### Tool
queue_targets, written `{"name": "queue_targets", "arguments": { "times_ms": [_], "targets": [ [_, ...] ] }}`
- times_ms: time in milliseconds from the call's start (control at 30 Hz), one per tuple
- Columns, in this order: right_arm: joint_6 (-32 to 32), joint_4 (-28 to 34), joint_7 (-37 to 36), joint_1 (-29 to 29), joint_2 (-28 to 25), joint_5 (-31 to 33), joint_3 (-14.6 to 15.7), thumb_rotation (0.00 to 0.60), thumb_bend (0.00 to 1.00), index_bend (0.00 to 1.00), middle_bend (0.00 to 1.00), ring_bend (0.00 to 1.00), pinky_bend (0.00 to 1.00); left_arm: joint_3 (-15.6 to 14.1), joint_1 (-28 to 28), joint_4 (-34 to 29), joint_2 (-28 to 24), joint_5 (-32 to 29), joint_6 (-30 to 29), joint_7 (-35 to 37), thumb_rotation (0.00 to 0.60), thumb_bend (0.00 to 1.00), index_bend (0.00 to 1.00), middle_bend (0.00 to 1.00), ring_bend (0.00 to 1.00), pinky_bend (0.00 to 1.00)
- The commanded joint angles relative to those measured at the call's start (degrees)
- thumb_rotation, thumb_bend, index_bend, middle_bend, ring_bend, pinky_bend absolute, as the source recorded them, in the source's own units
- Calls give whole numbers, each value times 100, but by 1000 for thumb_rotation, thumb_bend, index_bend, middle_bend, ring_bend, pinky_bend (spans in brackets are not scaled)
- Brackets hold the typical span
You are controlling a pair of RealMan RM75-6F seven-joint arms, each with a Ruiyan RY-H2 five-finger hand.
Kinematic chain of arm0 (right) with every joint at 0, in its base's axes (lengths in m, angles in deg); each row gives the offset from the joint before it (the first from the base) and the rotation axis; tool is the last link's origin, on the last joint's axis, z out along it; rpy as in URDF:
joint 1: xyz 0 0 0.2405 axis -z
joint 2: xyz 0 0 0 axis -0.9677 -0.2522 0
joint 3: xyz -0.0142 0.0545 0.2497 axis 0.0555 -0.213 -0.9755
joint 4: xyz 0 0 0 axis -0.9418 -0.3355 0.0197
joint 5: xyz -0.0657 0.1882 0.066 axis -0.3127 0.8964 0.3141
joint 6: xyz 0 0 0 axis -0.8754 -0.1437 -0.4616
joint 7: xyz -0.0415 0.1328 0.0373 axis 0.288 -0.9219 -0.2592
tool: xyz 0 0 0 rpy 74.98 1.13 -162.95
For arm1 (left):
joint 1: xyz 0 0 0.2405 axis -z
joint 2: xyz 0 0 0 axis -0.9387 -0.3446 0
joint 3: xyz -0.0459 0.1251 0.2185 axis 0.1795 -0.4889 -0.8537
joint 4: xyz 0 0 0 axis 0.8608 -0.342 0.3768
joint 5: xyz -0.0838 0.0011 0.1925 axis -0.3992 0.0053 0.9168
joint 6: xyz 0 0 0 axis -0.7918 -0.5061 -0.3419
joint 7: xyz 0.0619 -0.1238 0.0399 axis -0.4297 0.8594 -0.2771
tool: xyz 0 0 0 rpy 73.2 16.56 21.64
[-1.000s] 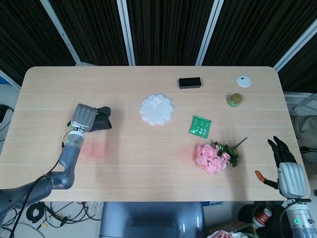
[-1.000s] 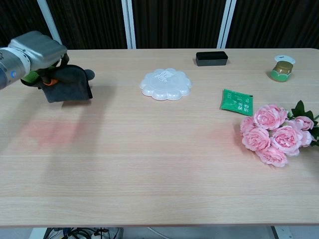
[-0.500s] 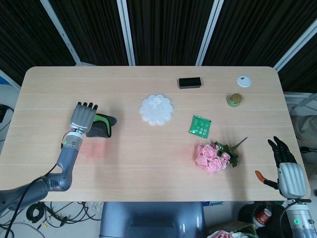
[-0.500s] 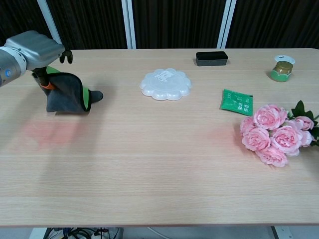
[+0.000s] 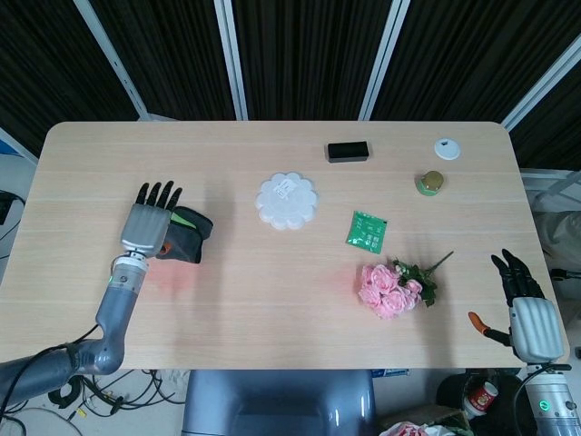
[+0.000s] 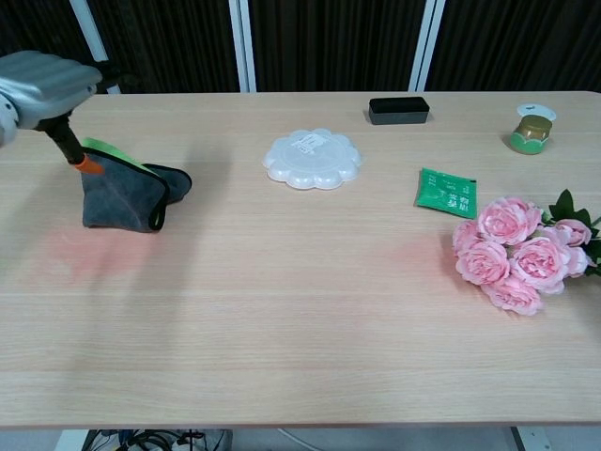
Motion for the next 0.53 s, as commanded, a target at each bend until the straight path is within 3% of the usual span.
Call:
{"name": "queue_targets", "arguments": {
  "times_ms": [33, 200, 533],
  "targets": [
    [10, 2, 62, -3, 5, -2, 10, 600, 127, 0, 0, 0, 187, -292, -610, -722, -625, 660, -675, 655, 600, 35, 0, 0, 0, 52],
    [-60, -54, 275, -3, 34, -72, 15, 600, 128, 0, 0, 0, 187, -755, -1324, -1146, -1225, 1462, -1445, 1449, 600, 19, 0, 0, 0, 47],
    [-201, -149, 578, 18, 88, -243, 56, 600, 123, 0, 0, 0, 187, -1534, -2553, -1091, -1753, 2428, -2675, 2407, 600, 9, 0, 0, 0, 12]
  ]
}}
